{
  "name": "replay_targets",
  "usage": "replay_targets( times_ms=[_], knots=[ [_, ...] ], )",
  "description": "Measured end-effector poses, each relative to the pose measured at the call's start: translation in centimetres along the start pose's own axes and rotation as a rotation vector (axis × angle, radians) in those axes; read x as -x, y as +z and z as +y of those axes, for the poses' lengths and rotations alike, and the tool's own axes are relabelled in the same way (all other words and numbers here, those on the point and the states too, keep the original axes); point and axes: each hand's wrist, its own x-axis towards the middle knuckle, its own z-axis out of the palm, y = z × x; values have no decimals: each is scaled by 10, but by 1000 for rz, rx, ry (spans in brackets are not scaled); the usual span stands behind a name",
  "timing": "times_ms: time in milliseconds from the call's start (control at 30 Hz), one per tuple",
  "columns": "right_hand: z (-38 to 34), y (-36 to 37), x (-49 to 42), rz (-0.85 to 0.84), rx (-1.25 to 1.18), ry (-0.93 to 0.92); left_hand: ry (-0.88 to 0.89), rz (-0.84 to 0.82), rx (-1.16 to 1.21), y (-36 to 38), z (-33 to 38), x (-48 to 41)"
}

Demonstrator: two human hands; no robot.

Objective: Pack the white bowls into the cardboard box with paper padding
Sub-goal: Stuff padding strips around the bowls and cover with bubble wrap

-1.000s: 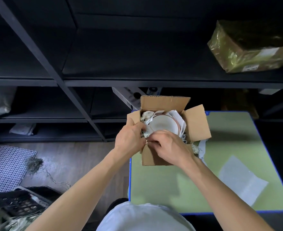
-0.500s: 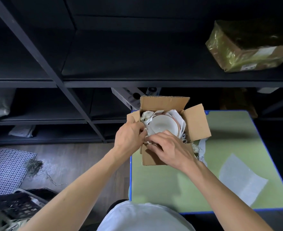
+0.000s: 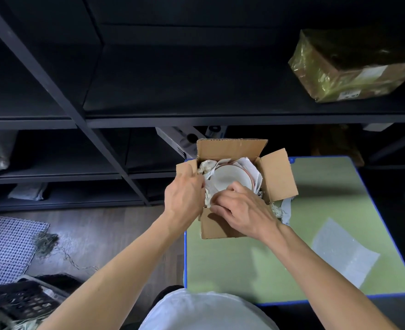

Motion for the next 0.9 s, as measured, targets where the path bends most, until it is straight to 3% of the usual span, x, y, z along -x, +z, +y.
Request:
replay_targets(
  times_ms=[133, 533, 900],
  knots=[
    [-2, -1, 2, -2, 19, -6, 69, -17, 43, 0, -5, 16],
    [-5, 9, 14, 93, -19, -4, -153, -63, 184, 6, 6, 13],
    [-4, 2, 14, 113, -25, -6, -39, -29, 255, -6, -6, 23]
  ],
)
